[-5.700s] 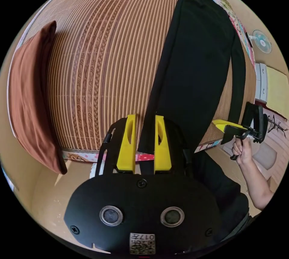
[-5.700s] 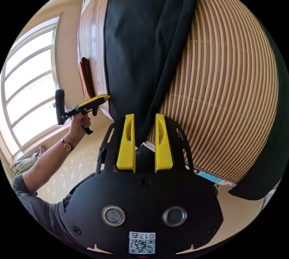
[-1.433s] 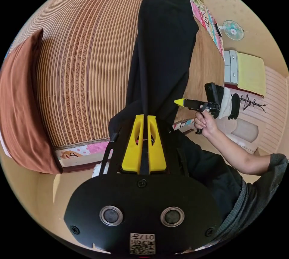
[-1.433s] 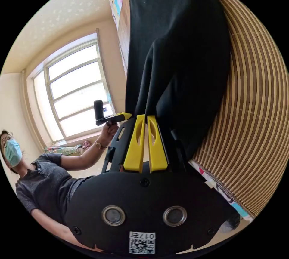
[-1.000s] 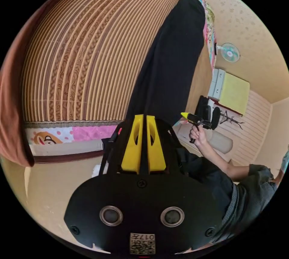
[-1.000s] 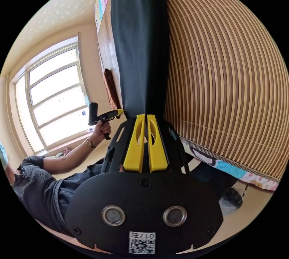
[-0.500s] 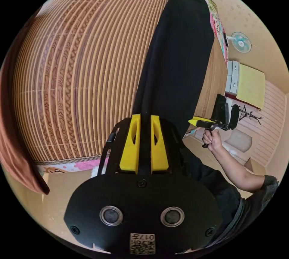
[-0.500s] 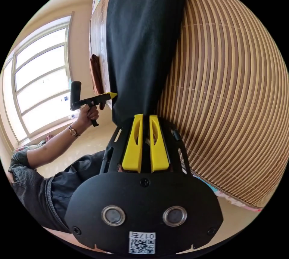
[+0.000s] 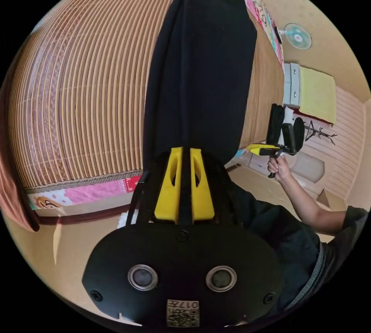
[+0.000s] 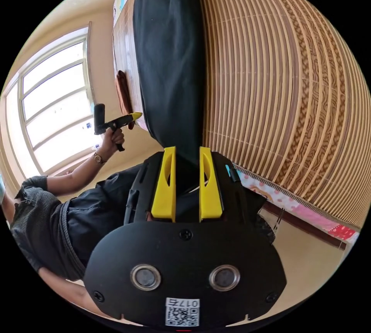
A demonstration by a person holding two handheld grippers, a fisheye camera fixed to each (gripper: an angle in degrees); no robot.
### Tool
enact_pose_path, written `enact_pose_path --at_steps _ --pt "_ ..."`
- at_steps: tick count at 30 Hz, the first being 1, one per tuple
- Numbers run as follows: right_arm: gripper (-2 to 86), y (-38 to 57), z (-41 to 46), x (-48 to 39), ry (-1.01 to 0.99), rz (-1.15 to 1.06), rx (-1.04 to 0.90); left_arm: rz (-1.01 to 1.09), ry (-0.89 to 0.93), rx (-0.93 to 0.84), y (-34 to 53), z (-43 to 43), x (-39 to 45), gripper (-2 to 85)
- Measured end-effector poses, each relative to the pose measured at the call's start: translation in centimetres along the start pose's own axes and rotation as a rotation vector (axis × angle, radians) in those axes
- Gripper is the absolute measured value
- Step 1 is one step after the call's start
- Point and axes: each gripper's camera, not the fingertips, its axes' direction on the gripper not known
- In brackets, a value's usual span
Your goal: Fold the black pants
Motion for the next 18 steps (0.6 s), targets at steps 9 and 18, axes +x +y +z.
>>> enact_pose_path --at_steps 9,18 --pt "3.6 -1.3 3.4 -1.9 -0.035 0.068 0.042 0.055 -0.081 -0.165 -2.8 4.2 2.8 2.1" --pt "2.4 2.9 3.5 -7.1 -0.269 -0.003 0.145 0.289 0.159 0.014 1.4 -7.0 5.0 -0.5"
